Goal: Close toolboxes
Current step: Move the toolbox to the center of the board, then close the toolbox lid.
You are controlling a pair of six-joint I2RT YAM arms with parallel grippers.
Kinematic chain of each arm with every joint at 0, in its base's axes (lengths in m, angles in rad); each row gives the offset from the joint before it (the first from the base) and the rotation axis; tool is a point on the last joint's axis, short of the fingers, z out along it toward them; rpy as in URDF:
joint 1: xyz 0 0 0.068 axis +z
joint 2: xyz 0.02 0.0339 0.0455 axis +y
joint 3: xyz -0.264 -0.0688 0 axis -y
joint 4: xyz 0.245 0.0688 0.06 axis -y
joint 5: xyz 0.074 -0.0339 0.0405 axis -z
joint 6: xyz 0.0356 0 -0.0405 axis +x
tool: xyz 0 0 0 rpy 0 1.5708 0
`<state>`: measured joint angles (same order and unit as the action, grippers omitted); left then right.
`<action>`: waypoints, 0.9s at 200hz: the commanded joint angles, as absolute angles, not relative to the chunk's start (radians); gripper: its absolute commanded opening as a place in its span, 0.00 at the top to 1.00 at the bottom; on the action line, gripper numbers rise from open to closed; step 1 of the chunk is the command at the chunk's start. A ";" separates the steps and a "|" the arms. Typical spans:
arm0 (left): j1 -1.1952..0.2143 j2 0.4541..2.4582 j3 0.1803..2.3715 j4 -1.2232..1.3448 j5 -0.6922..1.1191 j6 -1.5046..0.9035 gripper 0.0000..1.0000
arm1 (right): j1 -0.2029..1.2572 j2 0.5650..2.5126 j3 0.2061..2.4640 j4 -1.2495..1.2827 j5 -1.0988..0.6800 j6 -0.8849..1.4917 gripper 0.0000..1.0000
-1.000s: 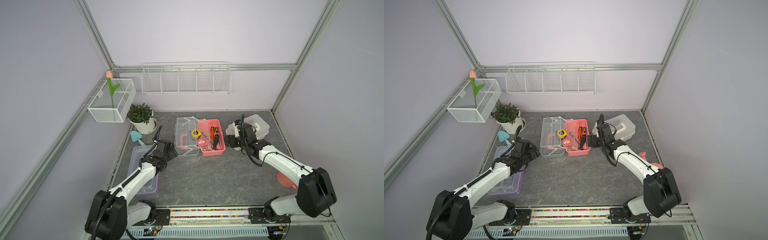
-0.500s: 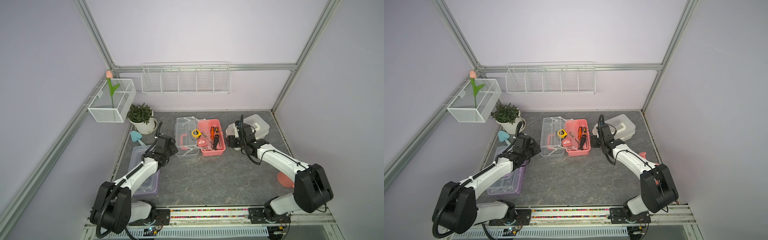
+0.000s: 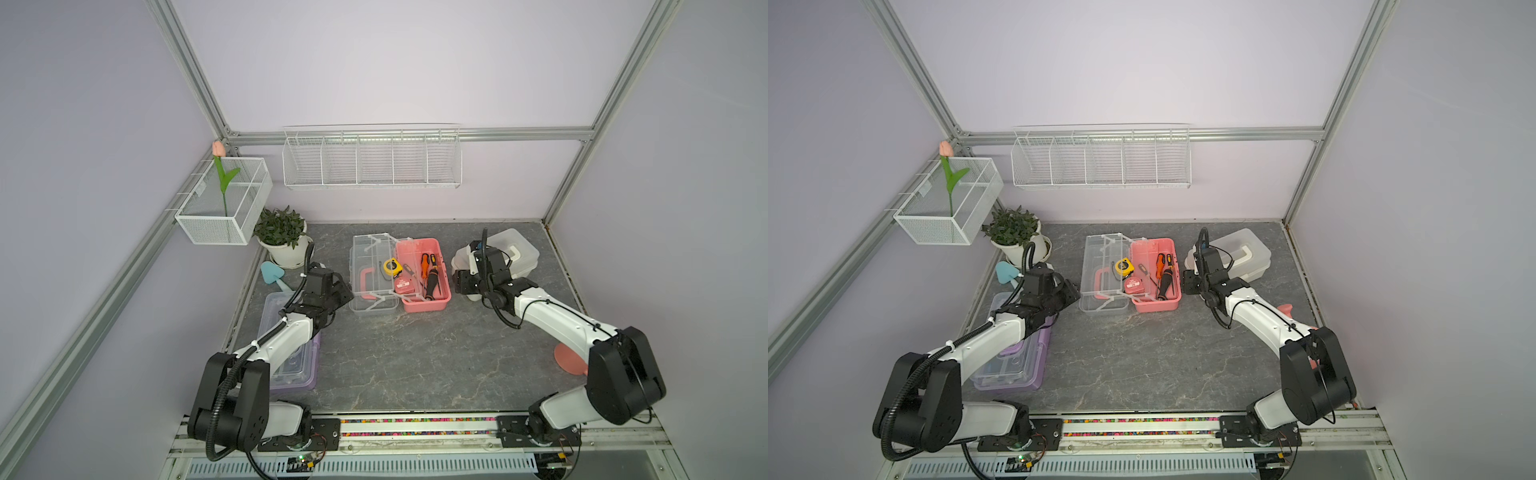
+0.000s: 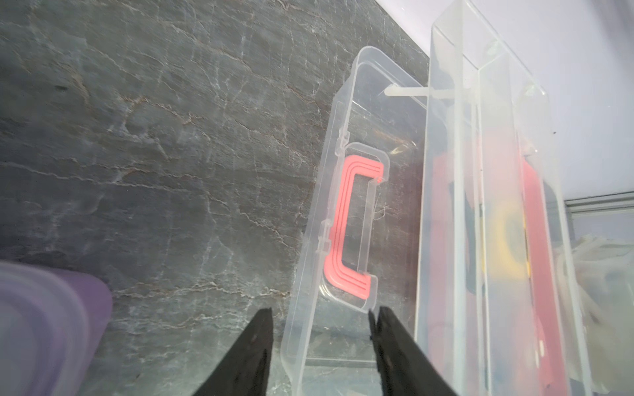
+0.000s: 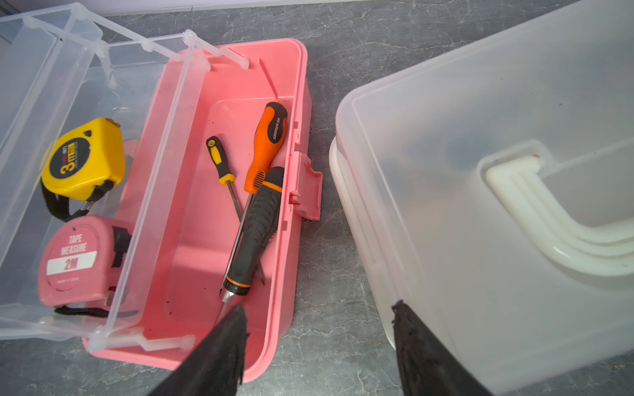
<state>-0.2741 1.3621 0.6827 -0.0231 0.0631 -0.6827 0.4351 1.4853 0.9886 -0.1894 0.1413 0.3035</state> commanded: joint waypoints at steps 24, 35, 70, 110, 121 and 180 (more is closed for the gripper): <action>-0.250 1.390 0.648 -0.022 0.188 -0.635 0.52 | 0.425 1.495 0.997 -0.201 0.155 0.298 0.30; -0.250 1.397 0.644 -0.028 0.191 -0.631 0.52 | 0.424 1.497 1.000 -0.201 0.152 0.298 0.30; -0.242 1.452 0.654 -0.009 0.200 -0.629 0.57 | 0.424 1.497 0.996 -0.195 0.142 0.309 0.30; -0.242 1.531 0.689 0.023 0.204 -0.630 0.68 | 0.424 1.485 0.989 -0.207 0.150 0.304 0.30; -0.242 1.539 0.690 0.030 0.205 -0.628 0.72 | 0.424 1.477 0.987 -0.210 0.157 0.300 0.30; -0.242 1.482 0.727 -0.064 0.120 -0.563 0.95 | 0.423 1.475 0.984 -0.203 0.149 0.308 0.30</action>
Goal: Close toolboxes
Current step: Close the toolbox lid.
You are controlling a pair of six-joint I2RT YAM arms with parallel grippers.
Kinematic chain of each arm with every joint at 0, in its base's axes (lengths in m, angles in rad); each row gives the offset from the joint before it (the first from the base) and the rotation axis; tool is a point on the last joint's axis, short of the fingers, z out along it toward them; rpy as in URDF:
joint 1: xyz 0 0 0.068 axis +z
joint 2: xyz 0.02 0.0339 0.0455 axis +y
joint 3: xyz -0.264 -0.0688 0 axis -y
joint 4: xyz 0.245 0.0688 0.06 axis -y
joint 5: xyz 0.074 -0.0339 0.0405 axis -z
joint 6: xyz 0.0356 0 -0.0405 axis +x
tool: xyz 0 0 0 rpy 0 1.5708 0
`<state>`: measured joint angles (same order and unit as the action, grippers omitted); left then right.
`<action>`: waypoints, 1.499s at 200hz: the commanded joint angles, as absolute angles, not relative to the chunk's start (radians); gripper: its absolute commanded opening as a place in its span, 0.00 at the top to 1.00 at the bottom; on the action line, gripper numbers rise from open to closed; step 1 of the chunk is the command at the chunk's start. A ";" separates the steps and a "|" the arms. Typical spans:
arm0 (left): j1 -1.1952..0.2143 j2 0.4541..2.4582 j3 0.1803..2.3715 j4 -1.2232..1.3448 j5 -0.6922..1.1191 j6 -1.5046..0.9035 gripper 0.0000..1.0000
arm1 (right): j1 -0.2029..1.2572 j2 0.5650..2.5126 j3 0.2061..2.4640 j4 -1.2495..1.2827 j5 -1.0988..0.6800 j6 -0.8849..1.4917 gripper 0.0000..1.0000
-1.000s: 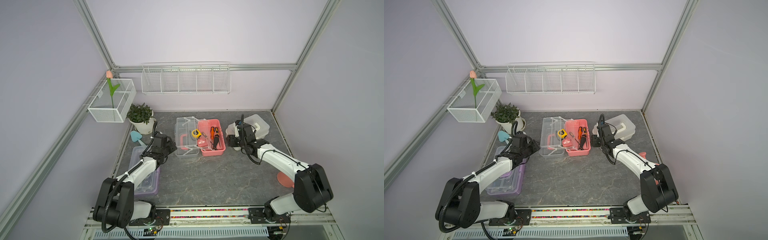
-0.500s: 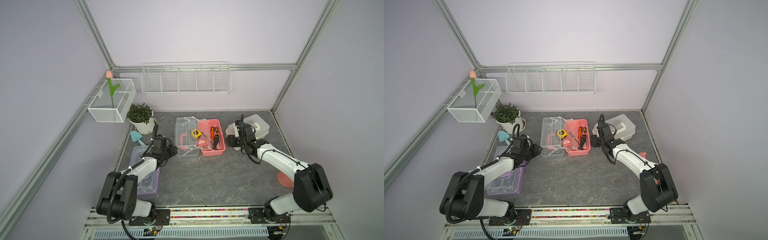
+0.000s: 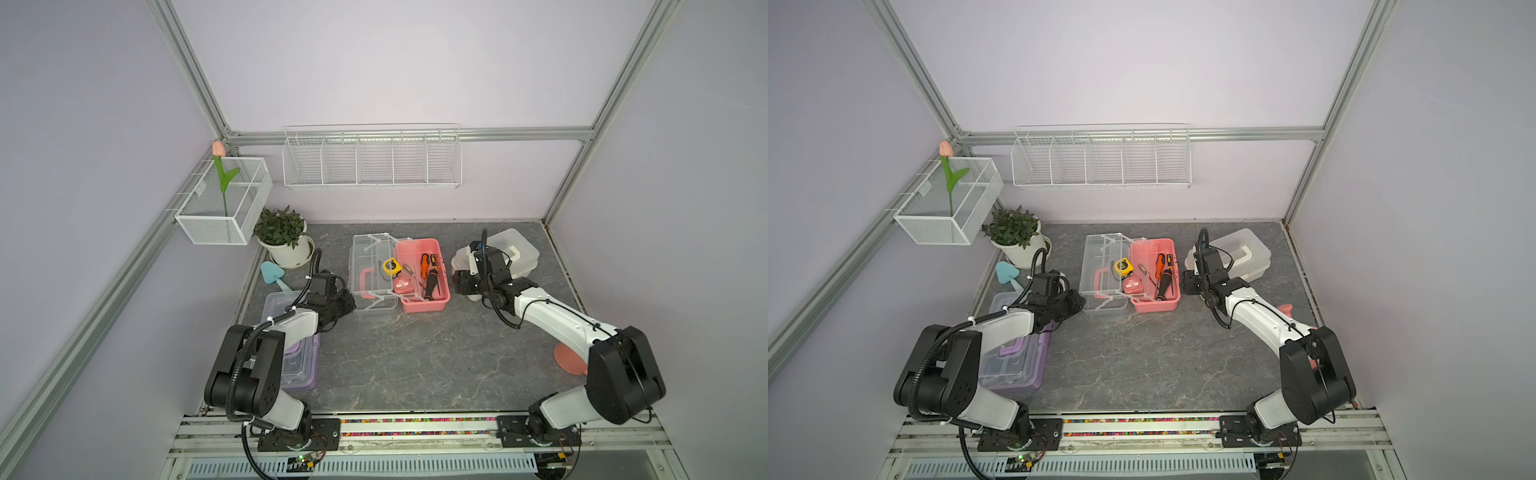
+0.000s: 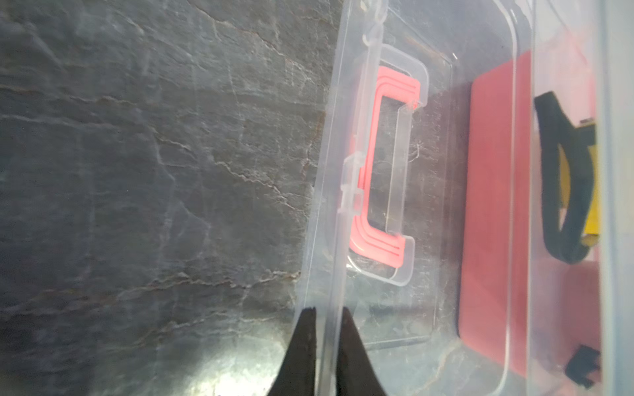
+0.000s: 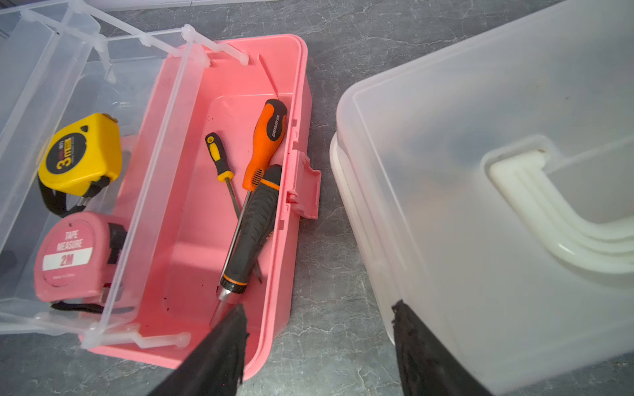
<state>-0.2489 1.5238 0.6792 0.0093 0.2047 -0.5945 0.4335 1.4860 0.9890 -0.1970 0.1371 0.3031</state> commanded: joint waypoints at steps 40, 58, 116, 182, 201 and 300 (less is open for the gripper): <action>-0.242 1.407 0.824 -0.197 0.018 -0.477 0.96 | 0.423 1.512 0.994 -0.185 0.100 0.327 0.32; -0.244 1.381 0.856 -0.214 0.009 -0.440 0.95 | 0.424 1.537 1.002 -0.193 0.085 0.370 0.39; -0.352 1.367 1.008 -0.338 -0.160 -0.334 0.95 | 0.445 1.632 0.997 -0.117 -0.037 0.416 0.62; -0.475 1.348 1.135 -0.398 -0.248 -0.258 0.94 | 0.478 1.721 1.021 -0.053 -0.115 0.419 0.86; -0.495 1.339 1.149 -0.397 -0.248 -0.241 0.94 | 0.482 1.735 1.022 -0.033 -0.146 0.423 0.87; -0.756 1.393 1.213 -0.407 -0.317 -0.186 0.89 | 0.526 1.797 1.048 0.054 -0.215 0.475 0.86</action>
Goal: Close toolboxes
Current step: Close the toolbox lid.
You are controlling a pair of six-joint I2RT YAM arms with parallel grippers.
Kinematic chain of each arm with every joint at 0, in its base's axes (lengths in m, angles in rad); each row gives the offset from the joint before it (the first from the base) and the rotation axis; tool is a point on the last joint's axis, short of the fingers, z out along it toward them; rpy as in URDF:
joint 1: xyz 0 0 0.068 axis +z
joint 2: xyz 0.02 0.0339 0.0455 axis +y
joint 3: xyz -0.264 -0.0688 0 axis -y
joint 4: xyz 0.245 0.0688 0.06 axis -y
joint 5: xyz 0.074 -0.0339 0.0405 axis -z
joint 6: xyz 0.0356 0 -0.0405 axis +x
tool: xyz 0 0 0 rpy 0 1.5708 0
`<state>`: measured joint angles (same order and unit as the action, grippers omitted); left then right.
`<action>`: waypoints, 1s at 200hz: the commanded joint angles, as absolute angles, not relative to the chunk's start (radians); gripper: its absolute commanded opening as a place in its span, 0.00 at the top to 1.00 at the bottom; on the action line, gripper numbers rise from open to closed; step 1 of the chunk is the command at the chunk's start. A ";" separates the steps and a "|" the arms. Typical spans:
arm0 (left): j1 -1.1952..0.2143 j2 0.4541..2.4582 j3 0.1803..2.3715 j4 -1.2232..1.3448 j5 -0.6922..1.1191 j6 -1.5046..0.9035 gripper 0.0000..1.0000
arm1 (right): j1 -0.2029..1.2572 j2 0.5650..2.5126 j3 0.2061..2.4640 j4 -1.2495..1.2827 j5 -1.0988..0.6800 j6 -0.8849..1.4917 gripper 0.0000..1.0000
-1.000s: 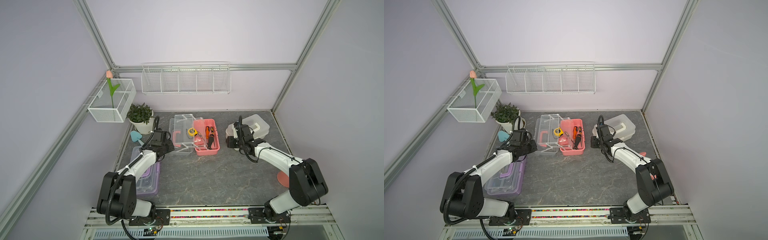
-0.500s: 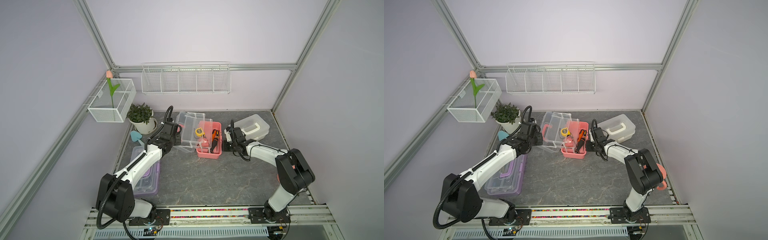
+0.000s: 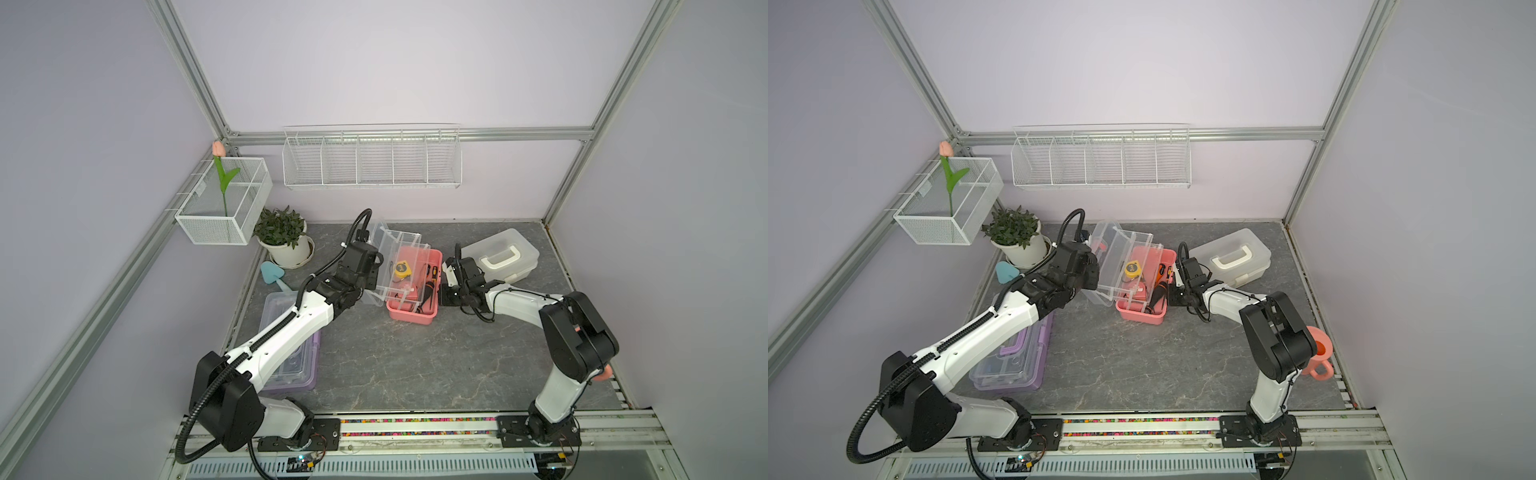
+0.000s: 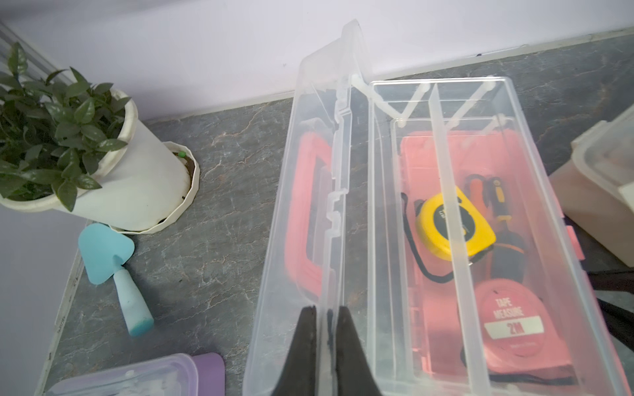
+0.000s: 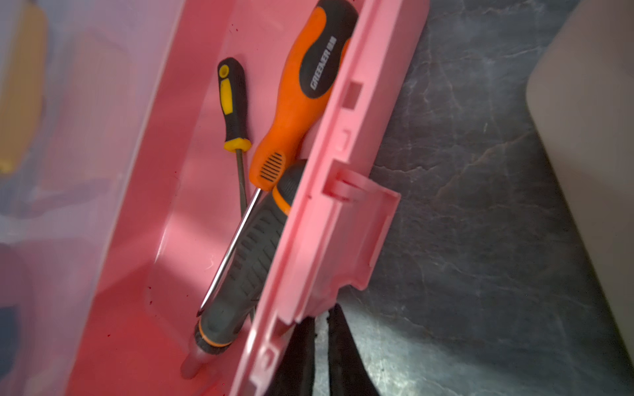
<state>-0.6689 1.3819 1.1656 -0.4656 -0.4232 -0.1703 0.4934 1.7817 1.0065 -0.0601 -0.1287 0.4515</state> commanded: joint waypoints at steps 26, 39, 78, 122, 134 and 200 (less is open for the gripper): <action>-0.820 1.422 1.226 -0.399 -0.318 -0.206 0.88 | 0.532 1.811 1.055 0.063 -0.227 0.483 0.86; -0.848 1.444 1.234 -0.389 -0.305 -0.215 0.87 | 0.535 1.815 1.058 0.067 -0.230 0.486 0.86; -0.918 1.529 1.262 -0.373 -0.257 -0.257 0.86 | 0.540 1.818 1.062 0.080 -0.237 0.495 0.85; -0.919 1.568 1.248 -0.334 -0.107 -0.368 0.75 | 0.541 1.816 1.051 0.094 -0.244 0.503 0.85; -0.919 1.559 1.244 -0.330 -0.110 -0.382 0.74 | 0.541 1.815 1.049 0.094 -0.248 0.503 0.85; -0.871 1.533 1.257 -0.321 -0.237 -0.399 0.57 | 0.520 1.748 1.003 0.046 -0.215 0.462 0.81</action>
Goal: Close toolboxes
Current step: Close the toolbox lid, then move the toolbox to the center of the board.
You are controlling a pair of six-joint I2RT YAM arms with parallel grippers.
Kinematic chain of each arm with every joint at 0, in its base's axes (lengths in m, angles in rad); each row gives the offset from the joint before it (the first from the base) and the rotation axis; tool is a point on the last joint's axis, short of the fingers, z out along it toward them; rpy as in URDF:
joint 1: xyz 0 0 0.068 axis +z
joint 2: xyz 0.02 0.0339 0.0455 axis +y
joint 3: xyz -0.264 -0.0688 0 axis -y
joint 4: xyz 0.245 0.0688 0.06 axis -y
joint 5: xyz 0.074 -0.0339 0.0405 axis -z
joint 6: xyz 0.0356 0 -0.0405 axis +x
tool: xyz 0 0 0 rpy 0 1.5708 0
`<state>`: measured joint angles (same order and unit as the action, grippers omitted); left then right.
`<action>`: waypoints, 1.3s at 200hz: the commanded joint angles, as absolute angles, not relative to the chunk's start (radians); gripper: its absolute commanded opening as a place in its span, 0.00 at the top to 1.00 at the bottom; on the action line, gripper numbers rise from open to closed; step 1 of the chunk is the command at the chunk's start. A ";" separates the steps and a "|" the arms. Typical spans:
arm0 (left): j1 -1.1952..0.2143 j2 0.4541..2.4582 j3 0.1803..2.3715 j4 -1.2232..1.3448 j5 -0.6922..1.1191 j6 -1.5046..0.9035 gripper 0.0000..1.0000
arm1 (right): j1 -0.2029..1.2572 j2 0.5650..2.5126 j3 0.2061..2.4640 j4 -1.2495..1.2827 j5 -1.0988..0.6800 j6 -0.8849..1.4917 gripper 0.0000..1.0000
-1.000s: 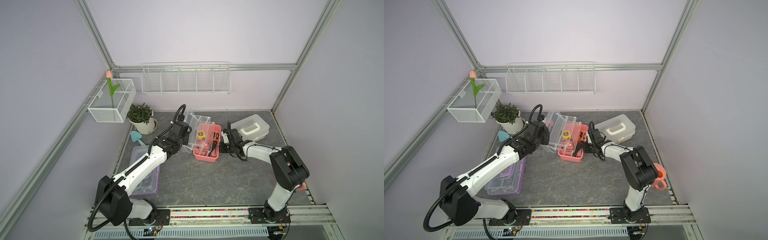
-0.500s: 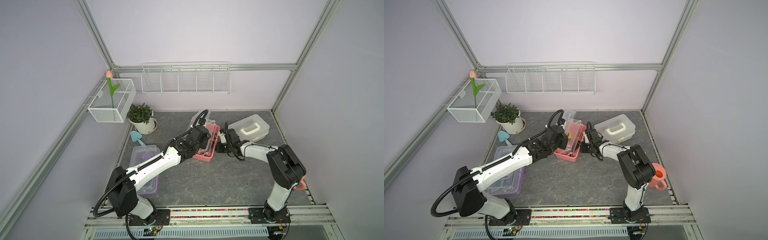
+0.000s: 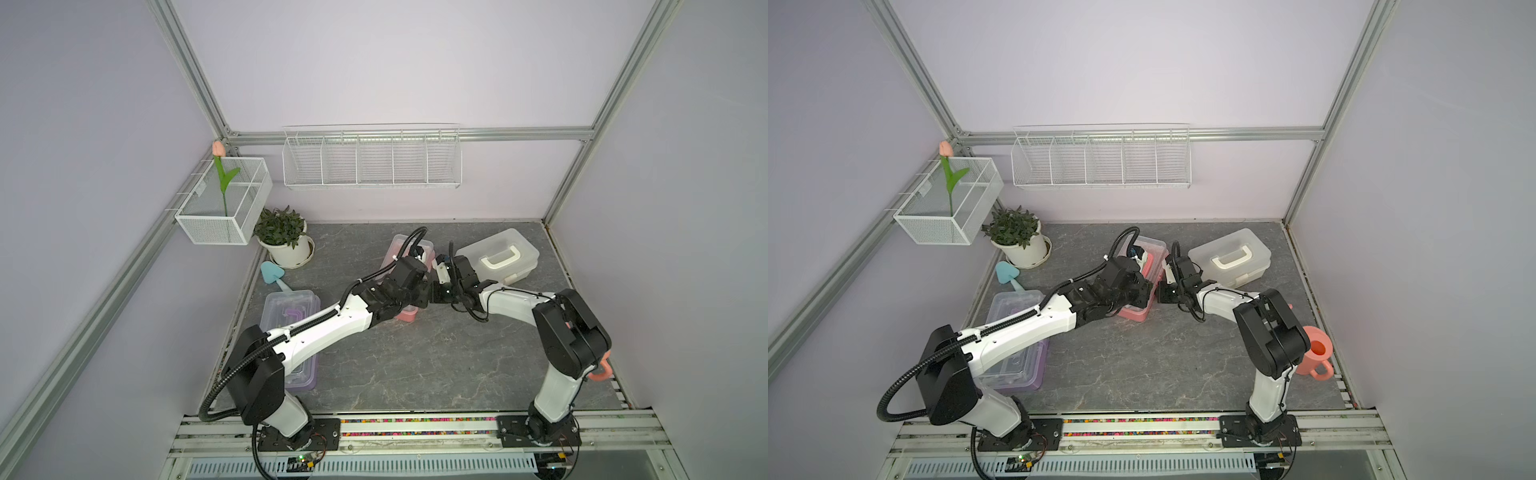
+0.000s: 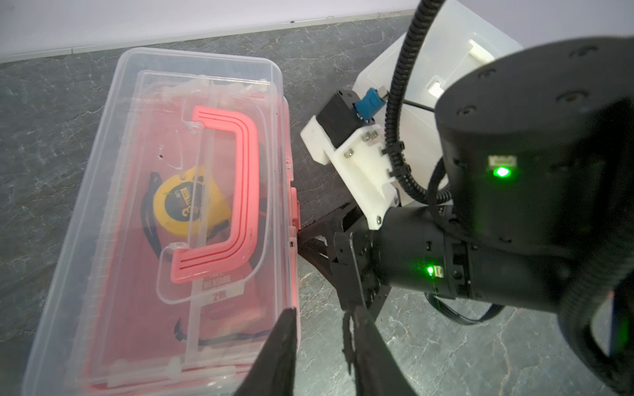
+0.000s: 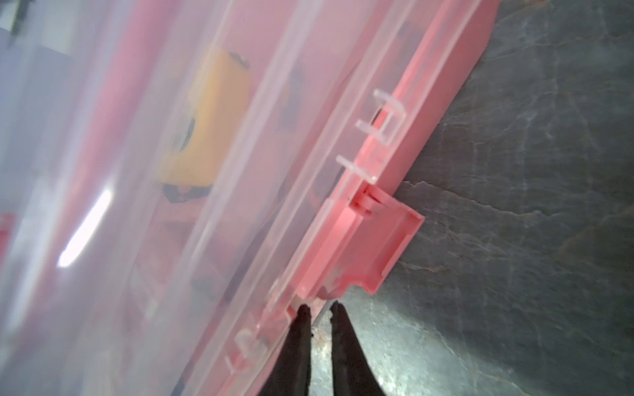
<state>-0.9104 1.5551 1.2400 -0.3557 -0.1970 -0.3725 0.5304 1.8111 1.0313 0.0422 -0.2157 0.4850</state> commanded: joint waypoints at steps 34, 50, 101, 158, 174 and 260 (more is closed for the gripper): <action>-0.786 1.587 1.285 -0.264 -0.199 -0.417 0.39 | 0.502 1.668 0.965 -0.018 -0.164 0.416 0.79; -0.765 1.639 1.331 -0.257 -0.216 -0.398 0.35 | 0.495 1.635 0.950 -0.038 -0.147 0.402 0.77; -0.733 1.893 1.627 -0.366 -0.265 -0.295 0.27 | 0.480 1.586 0.930 -0.060 -0.131 0.378 0.68; -0.695 2.275 2.151 -0.558 -0.193 -0.220 0.16 | 0.475 1.579 0.932 -0.071 -0.140 0.362 0.50; -0.693 2.369 2.295 -0.608 -0.167 -0.198 0.15 | 0.475 1.576 0.934 -0.074 -0.144 0.361 0.49; -0.653 2.612 2.602 -0.741 0.037 -0.138 0.13 | 0.472 1.553 0.945 -0.109 -0.134 0.343 0.48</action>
<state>-0.6777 2.5866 2.5710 -0.6704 -0.0479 -0.1570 0.4793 1.5837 0.9432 -0.0811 -0.1379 0.3668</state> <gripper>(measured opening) 0.886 0.521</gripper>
